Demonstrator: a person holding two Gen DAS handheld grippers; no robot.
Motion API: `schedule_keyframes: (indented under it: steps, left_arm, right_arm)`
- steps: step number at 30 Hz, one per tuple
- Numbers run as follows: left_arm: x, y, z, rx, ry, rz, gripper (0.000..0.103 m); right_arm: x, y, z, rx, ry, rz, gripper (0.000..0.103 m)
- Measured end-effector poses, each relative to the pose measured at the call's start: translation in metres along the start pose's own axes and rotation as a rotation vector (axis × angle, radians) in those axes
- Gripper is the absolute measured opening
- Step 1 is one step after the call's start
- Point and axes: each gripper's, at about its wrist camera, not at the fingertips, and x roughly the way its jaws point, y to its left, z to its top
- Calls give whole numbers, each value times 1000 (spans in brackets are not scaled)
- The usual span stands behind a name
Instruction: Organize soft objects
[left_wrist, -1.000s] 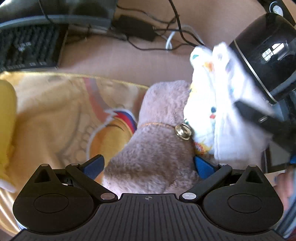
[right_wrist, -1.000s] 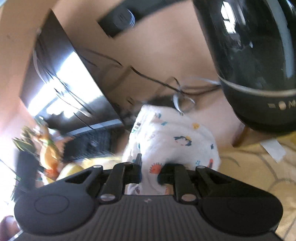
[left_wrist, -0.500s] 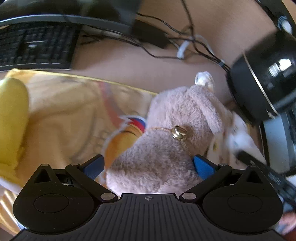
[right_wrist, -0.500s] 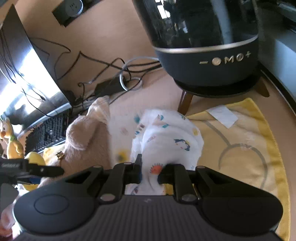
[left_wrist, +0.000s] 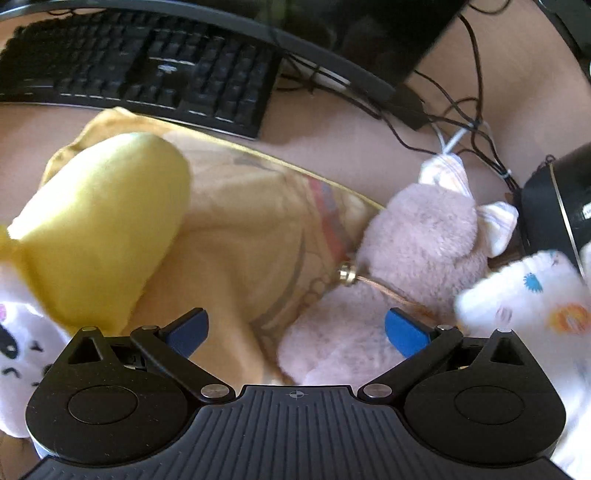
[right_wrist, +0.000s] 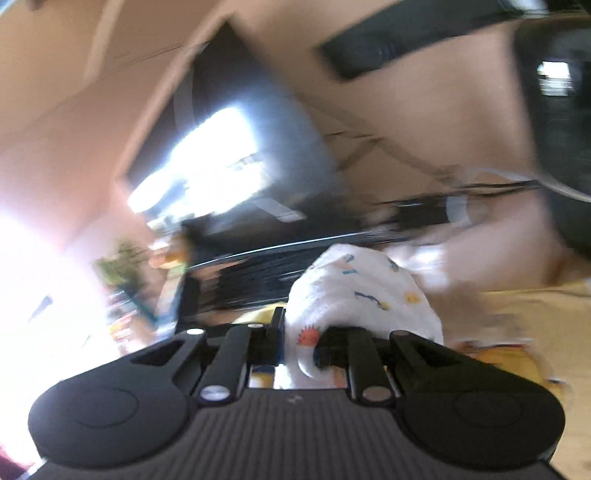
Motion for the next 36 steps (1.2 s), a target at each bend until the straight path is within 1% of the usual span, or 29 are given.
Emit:
schedule_keyframes:
  steps: [1, 2, 4, 6, 8, 10, 13, 17, 20, 22, 24, 28, 30, 31, 33, 35, 36]
  left_arm:
    - [-1, 2, -1, -1, -3, 9, 103]
    - [-3, 4, -2, -1, -5, 17, 103]
    - [-3, 6, -6, 5, -4, 35, 103]
    - [-3, 6, -11, 14, -5, 35, 103]
    - [-3, 6, -14, 19, -9, 30, 103]
    - [-4, 6, -15, 18, -16, 30, 103]
    - [-2, 5, -15, 19, -19, 32, 103]
    - [-9, -4, -11, 37, -32, 38, 103]
    - [-14, -11, -8, 50, -43, 41, 103]
    - [-18, -16, -6, 60, -50, 44, 103]
    - [-29, -34, -5, 117, -73, 34, 103]
    - [-24, -95, -10, 376, -62, 72, 103]
    - [-7, -125, -18, 518, -38, 149, 103]
    - [4, -139, -22, 593, -27, 202, 103]
    - [26, -158, -28, 707, -6, 304, 103]
    - [48, -170, -31, 784, 36, 381, 103]
    - [59, -173, -31, 802, 70, 393, 103]
  right_arm:
    - [9, 7, -3, -18, 36, 20, 15]
    - [22, 11, -9, -38, 85, 8, 15]
    - [46, 10, -24, -50, 174, -65, 15]
    - [63, -1, -39, -17, 249, -133, 15]
    - [65, -14, -47, 34, 282, -152, 15]
    - [57, -22, -48, 54, 284, -163, 15]
    - [46, -34, -49, 58, 275, -237, 15]
    - [39, -66, -53, 134, 276, -336, 15]
    - [33, -83, -56, 138, 256, -409, 15]
    - [21, -92, -55, 164, 225, -429, 14]
    - [9, -101, -51, 201, 183, -434, 14]
    - [-19, -116, -42, 247, 81, -440, 14]
    - [-30, -122, -39, 257, 38, -441, 14]
    - [-36, -125, -38, 263, 18, -441, 14]
    - [-44, -131, -37, 279, -12, -436, 14]
    - [-51, -139, -38, 301, -35, -434, 14]
    - [-54, -142, -40, 313, -41, -432, 14]
